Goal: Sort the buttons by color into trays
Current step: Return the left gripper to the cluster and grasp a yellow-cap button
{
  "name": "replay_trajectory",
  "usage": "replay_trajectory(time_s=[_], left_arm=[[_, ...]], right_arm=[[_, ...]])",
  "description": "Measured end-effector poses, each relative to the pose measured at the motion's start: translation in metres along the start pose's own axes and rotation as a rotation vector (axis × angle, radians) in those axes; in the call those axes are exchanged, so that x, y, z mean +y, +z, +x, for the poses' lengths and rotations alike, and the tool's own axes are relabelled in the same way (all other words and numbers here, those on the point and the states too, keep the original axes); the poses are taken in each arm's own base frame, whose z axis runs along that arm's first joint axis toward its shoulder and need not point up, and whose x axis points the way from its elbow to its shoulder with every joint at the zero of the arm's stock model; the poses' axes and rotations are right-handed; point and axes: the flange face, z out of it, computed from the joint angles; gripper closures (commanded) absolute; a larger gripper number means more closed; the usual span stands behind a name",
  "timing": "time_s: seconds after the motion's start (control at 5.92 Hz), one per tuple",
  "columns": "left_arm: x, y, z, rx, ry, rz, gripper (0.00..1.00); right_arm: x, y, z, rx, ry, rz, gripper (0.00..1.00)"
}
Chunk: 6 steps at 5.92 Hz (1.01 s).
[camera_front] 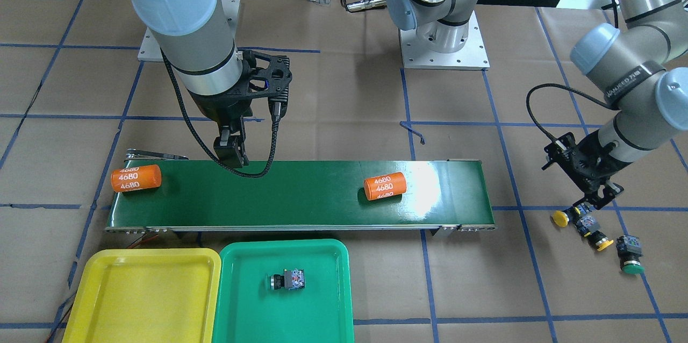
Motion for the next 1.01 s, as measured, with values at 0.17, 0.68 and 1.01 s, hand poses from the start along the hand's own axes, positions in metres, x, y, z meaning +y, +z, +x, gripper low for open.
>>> replay_trajectory(time_s=[0.17,0.68,1.01], left_arm=[[0.013,0.02,-0.014,-0.012,0.014,-0.005,0.02],[0.021,0.062,-0.031,-0.013,0.052,-0.004,0.41],[0.019,0.073,-0.029,0.003,0.094,-0.001,1.0]], right_arm=[[0.0,0.0,0.0,0.0,-0.007,0.0,0.0],[0.003,0.0,-0.02,-0.015,-0.001,-0.005,0.0],[0.005,0.005,-0.036,0.009,0.0,0.001,0.0]])
